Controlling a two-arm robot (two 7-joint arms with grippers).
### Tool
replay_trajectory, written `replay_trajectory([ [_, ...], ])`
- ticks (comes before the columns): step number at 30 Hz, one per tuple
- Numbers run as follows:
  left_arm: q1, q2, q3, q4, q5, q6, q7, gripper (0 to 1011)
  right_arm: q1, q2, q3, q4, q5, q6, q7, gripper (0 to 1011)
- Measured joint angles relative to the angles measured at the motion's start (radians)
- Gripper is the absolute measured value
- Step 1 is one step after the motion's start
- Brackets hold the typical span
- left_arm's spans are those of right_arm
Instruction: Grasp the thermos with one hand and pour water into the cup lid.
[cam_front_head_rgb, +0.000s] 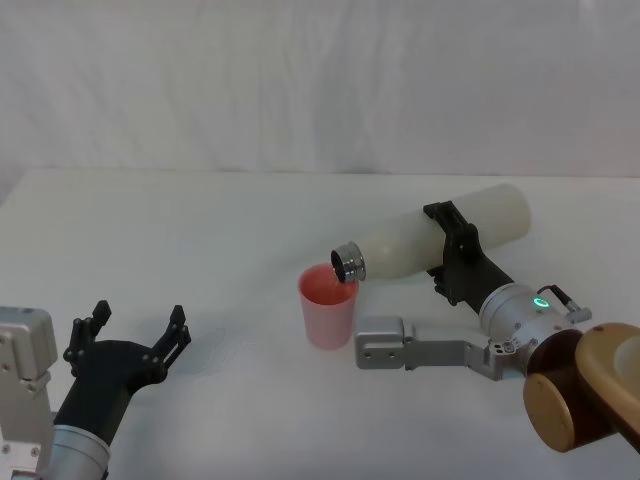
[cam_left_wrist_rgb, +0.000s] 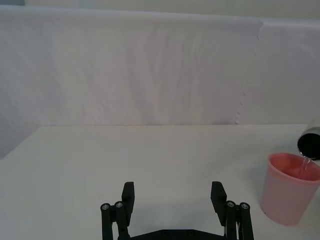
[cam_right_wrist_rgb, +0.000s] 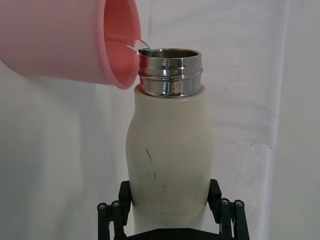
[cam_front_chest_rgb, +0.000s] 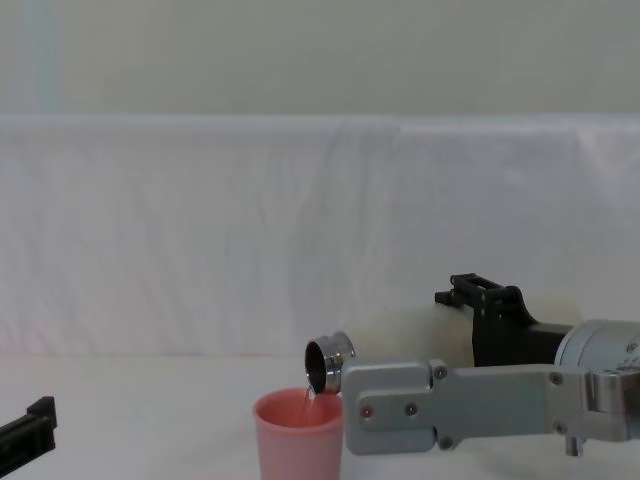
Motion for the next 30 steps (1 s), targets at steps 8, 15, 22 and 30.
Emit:
replay_trajectory([
  [8,0.0,0.0,0.0,0.0,0.0,0.0,0.0,1001,0.001,0.001,0.0,0.0,-0.001,0.001,0.004,946],
  [15,0.0,0.0,0.0,0.0,0.0,0.0,0.0,1001,0.004,0.001,-0.001,0.0,-0.002,0.002,0.005,946],
  [22,0.0,0.0,0.0,0.0,0.0,0.0,0.0,1001,0.005,0.0,-0.002,0.003,-0.002,0.002,0.006,946],
  [30,0.0,0.0,0.0,0.0,0.0,0.0,0.0,1001,0.007,0.0,-0.004,0.003,-0.002,0.002,0.008,946],
])
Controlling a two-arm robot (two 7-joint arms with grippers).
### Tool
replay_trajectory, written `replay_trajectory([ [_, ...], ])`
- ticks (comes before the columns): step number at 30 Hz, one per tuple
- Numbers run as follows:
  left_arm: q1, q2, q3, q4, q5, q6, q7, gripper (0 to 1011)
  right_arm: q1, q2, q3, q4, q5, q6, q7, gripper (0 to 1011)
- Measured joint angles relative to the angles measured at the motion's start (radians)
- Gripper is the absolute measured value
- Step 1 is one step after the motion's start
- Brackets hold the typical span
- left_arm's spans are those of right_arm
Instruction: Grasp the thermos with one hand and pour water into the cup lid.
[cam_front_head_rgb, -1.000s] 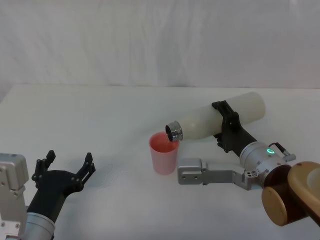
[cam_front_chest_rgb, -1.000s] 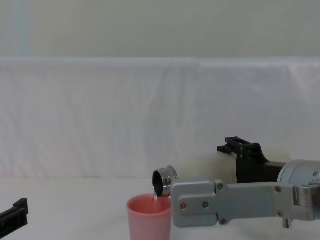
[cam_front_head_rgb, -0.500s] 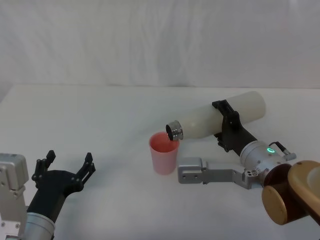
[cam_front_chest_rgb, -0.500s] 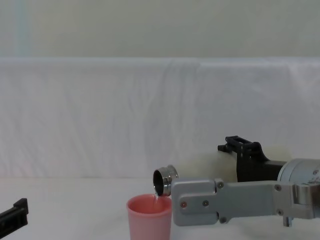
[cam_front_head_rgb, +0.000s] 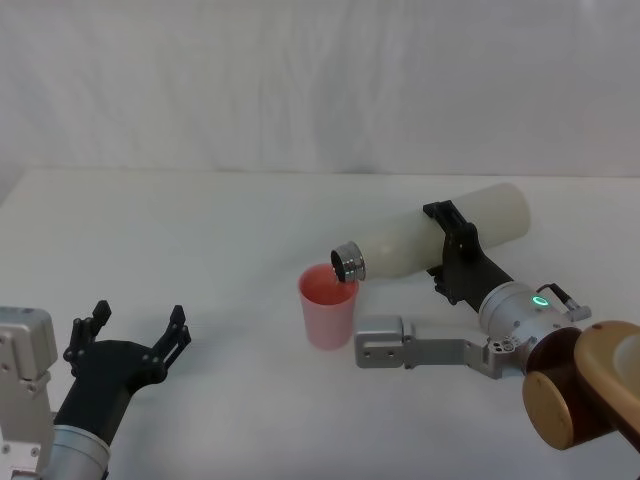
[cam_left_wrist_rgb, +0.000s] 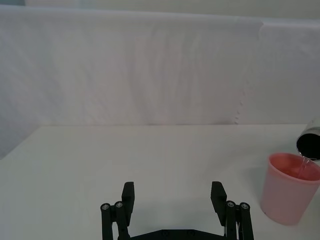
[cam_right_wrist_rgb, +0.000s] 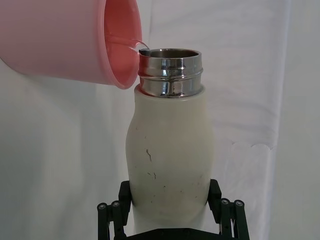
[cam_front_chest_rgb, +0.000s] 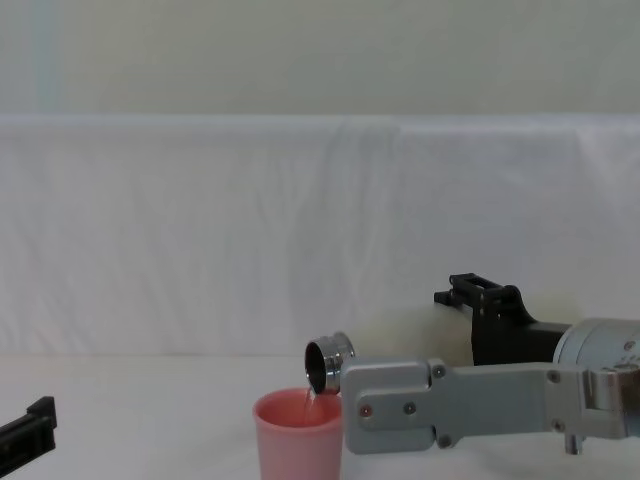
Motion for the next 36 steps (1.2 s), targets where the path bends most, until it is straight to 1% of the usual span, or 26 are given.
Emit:
replay_trajectory([
  [15,0.0,0.0,0.0,0.0,0.0,0.0,0.0,1001,-0.009,-0.008,0.006,0.008,0.012,0.003,-0.008,946],
  [21,0.0,0.0,0.0,0.0,0.0,0.0,0.0,1001,-0.021,-0.013,0.02,0.006,0.028,0.006,-0.016,946],
  [26,0.0,0.0,0.0,0.0,0.0,0.0,0.0,1001,-0.036,-0.023,0.044,0.003,0.064,0.005,-0.029,946],
  [27,0.0,0.0,0.0,0.0,0.0,0.0,0.0,1001,-0.046,-0.03,0.062,0.0,0.091,0.002,-0.039,946],
  [28,0.0,0.0,0.0,0.0,0.0,0.0,0.0,1001,-0.046,-0.03,0.062,0.0,0.091,0.002,-0.039,946],
  [29,0.0,0.0,0.0,0.0,0.0,0.0,0.0,1001,-0.05,-0.032,0.069,-0.002,0.101,0.001,-0.043,946],
  [30,0.0,0.0,0.0,0.0,0.0,0.0,0.0,1001,-0.06,-0.039,0.087,-0.008,0.128,-0.003,-0.05,946],
  [33,0.0,0.0,0.0,0.0,0.0,0.0,0.0,1001,-0.077,-0.048,0.116,-0.02,0.174,-0.011,-0.056,946],
  [34,0.0,0.0,0.0,0.0,0.0,0.0,0.0,1001,-0.087,-0.054,0.133,-0.03,0.202,-0.015,-0.059,946],
  [36,0.0,0.0,0.0,0.0,0.0,0.0,0.0,1001,-0.098,-0.06,0.151,-0.038,0.229,-0.018,-0.061,946],
])
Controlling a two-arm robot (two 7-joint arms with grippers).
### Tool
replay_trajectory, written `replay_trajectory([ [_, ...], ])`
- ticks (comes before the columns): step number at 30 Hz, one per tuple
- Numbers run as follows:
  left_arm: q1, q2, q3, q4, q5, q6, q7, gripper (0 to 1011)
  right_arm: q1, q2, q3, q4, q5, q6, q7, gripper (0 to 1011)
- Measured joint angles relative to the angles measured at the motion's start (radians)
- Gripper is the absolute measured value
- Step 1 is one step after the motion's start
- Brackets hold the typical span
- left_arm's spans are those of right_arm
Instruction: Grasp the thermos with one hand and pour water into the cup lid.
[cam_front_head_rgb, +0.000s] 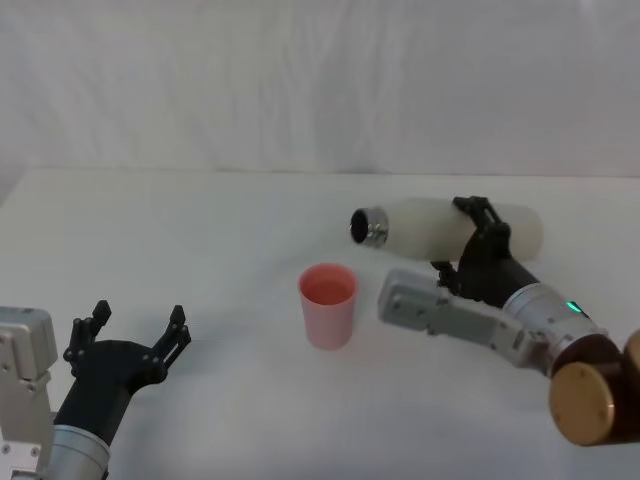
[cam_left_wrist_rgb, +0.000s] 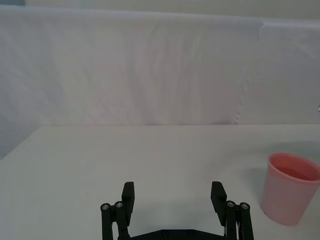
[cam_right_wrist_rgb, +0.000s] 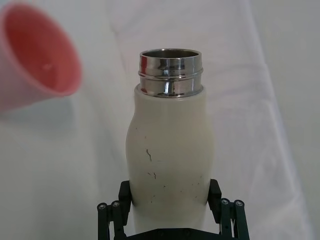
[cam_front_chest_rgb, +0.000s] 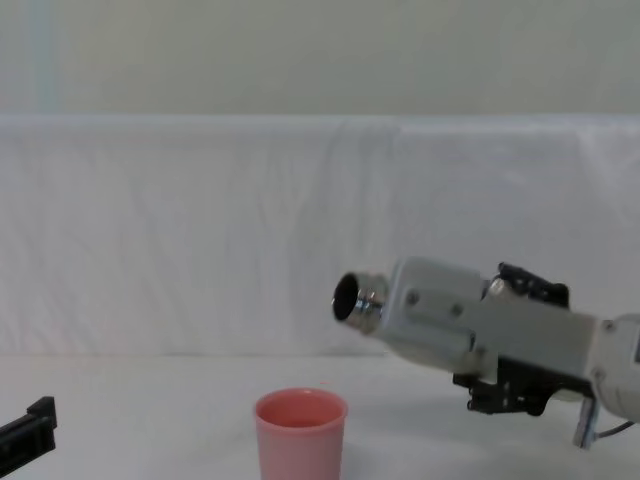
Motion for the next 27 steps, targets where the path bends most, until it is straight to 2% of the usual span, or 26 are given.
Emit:
replay_trajectory([
  [3,0.0,0.0,0.0,0.0,0.0,0.0,0.0,1001,-0.028,-0.016,0.048,-0.027,0.077,-0.008,-0.002,946],
  [6,0.0,0.0,0.0,0.0,0.0,0.0,0.0,1001,-0.045,-0.027,0.077,-0.043,0.127,-0.013,-0.002,946],
  [9,0.0,0.0,0.0,0.0,0.0,0.0,0.0,1001,-0.073,-0.048,0.123,-0.068,0.209,-0.018,0.004,946],
  [13,0.0,0.0,0.0,0.0,0.0,0.0,0.0,1001,-0.093,-0.069,0.16,-0.081,0.287,-0.021,0.013,946],
  [19,0.0,0.0,0.0,0.0,0.0,0.0,0.0,1001,-0.128,-0.12,0.239,-0.1,0.465,-0.022,0.045,946],
  [21,0.0,0.0,0.0,0.0,0.0,0.0,0.0,1001,-0.134,-0.13,0.252,-0.103,0.503,-0.021,0.052,946],
  [24,0.0,0.0,0.0,0.0,0.0,0.0,0.0,1001,-0.146,-0.15,0.282,-0.11,0.586,-0.01,0.073,946],
  [27,0.0,0.0,0.0,0.0,0.0,0.0,0.0,1001,-0.151,-0.158,0.294,-0.113,0.627,-0.004,0.084,946],
])
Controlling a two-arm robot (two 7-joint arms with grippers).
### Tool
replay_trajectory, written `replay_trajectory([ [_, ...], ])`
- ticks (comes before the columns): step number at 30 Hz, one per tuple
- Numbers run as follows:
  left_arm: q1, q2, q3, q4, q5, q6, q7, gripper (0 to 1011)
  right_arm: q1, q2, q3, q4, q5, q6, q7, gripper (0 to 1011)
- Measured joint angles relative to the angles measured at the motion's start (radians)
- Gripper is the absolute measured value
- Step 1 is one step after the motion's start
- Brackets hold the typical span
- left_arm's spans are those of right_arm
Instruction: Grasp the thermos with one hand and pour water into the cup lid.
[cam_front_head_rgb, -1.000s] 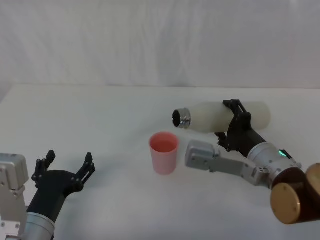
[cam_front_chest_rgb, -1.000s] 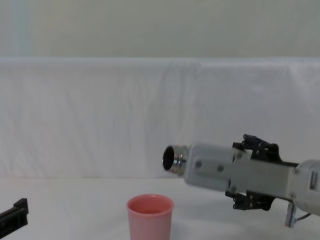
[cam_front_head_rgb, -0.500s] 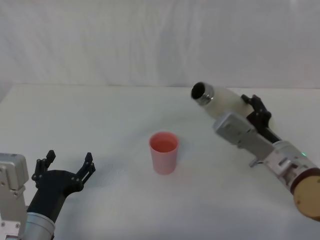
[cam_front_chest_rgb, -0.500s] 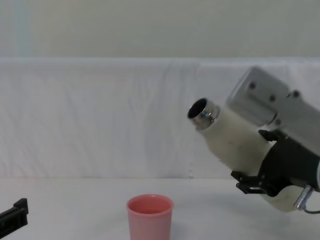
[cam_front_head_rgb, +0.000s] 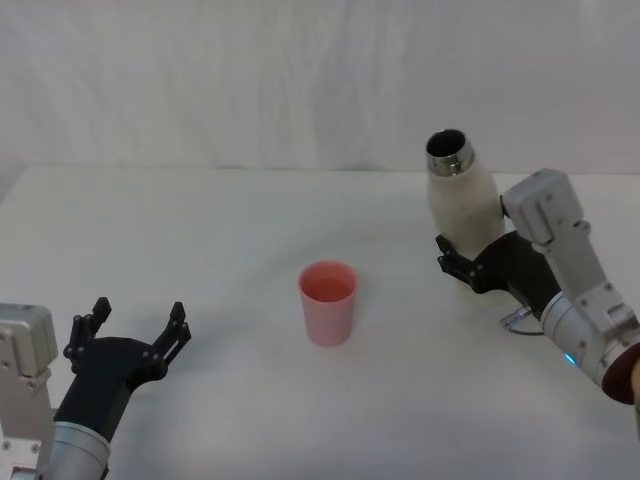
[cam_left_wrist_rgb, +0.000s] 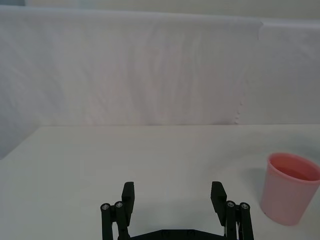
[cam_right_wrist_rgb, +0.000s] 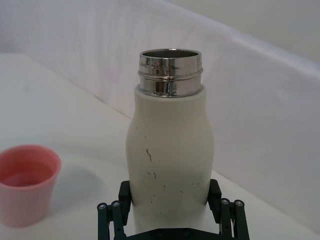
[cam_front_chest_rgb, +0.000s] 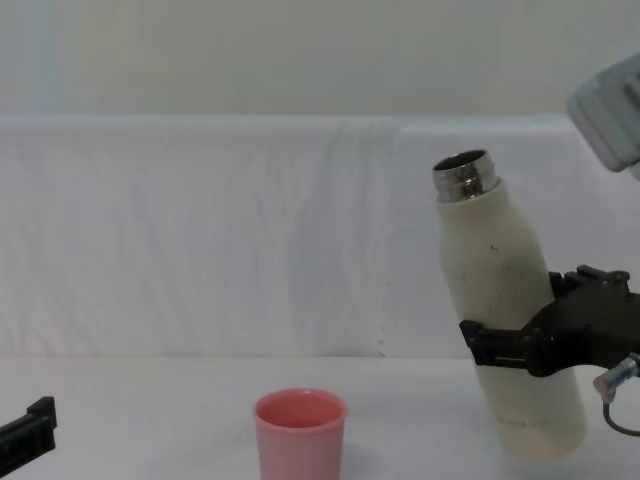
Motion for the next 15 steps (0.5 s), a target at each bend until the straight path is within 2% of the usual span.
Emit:
replay_trajectory([
  [6,0.0,0.0,0.0,0.0,0.0,0.0,0.0,1001,-0.004,-0.017,0.024,0.002,0.087,0.016,0.018,946],
  [7,0.0,0.0,0.0,0.0,0.0,0.0,0.0,1001,-0.005,-0.025,0.034,0.007,0.13,0.024,0.025,946],
  [15,0.0,0.0,0.0,0.0,0.0,0.0,0.0,1001,-0.006,-0.047,0.053,0.032,0.215,0.026,0.028,946],
])
